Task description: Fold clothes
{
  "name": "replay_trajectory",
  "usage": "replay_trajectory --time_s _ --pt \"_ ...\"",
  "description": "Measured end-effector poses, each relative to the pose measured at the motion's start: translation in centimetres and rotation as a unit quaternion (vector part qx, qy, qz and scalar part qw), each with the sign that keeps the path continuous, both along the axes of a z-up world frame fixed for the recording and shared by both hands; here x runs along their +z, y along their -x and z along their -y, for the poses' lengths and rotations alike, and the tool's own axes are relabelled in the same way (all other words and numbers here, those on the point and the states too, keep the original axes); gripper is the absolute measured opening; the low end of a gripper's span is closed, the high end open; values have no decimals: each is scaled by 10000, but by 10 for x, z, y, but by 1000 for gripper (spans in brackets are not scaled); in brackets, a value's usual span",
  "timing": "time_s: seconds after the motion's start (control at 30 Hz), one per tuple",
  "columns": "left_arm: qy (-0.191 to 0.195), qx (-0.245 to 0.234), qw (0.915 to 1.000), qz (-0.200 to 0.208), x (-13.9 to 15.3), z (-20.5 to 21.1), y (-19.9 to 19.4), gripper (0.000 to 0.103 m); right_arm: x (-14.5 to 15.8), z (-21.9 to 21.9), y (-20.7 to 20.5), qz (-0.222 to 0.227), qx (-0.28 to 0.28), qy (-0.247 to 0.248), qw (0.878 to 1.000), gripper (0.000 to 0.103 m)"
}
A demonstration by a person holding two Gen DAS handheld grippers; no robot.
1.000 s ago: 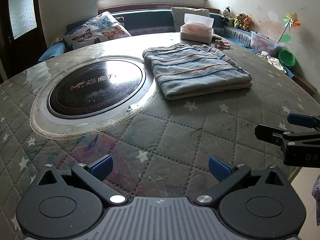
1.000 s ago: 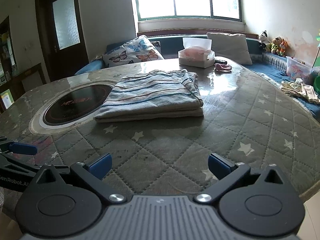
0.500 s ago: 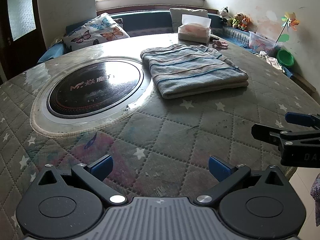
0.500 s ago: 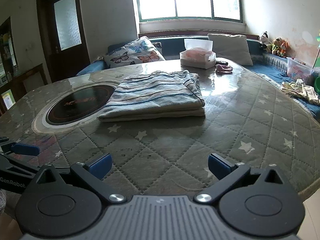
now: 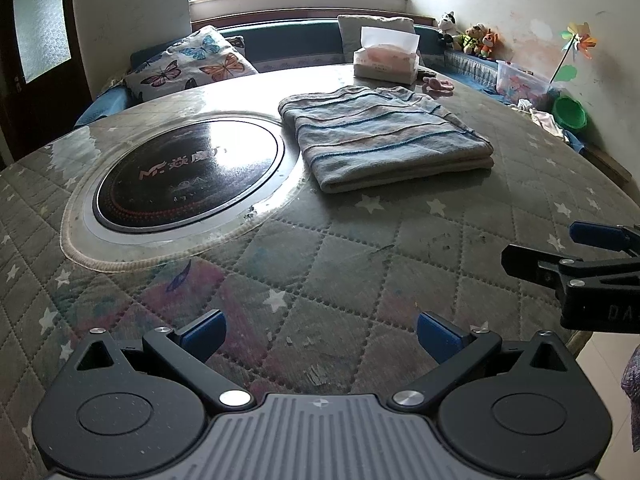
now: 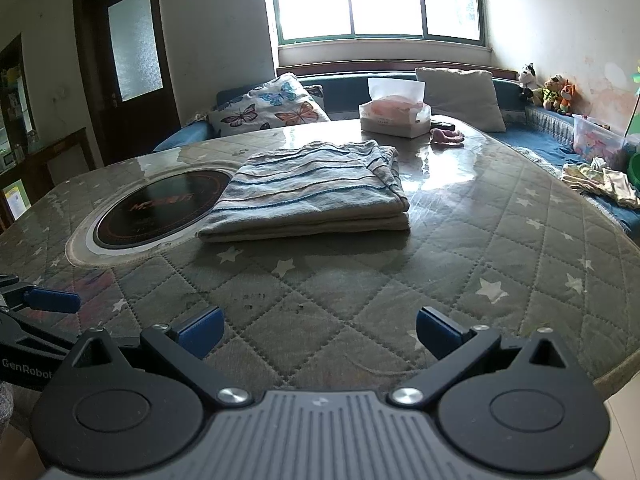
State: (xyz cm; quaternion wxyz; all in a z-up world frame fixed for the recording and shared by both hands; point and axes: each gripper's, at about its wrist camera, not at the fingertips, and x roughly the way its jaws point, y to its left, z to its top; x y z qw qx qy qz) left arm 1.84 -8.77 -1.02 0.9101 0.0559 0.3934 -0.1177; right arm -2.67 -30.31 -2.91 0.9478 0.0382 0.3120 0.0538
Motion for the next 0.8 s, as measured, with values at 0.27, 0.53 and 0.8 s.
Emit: replay_trajectory --time_s 0.27,0.53,0.8 --pt "-22 -1 10000 -10 -1 0 0 103 -1 0 1 -18 11 -13 10000 103" --pt "-16 -5 10000 -19 -1 0 -1 103 -1 -2 0 -41 21 1 10000 103" --pt "-13 -9 10000 -30 -1 0 -3 103 -2 -3 -3 -59 36 21 10000 103"
